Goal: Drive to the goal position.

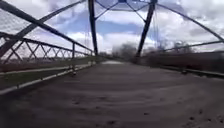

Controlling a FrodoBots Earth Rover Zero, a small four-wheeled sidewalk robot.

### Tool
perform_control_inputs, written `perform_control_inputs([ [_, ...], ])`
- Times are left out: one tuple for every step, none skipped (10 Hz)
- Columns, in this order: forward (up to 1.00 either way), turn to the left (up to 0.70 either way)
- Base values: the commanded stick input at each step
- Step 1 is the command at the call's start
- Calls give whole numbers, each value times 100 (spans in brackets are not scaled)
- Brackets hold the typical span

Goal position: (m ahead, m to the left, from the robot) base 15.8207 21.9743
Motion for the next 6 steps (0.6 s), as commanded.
perform_control_inputs([
  [96,0],
  [96,0],
  [96,0],
  [96,0],
  [96,0],
  [96,0],
])
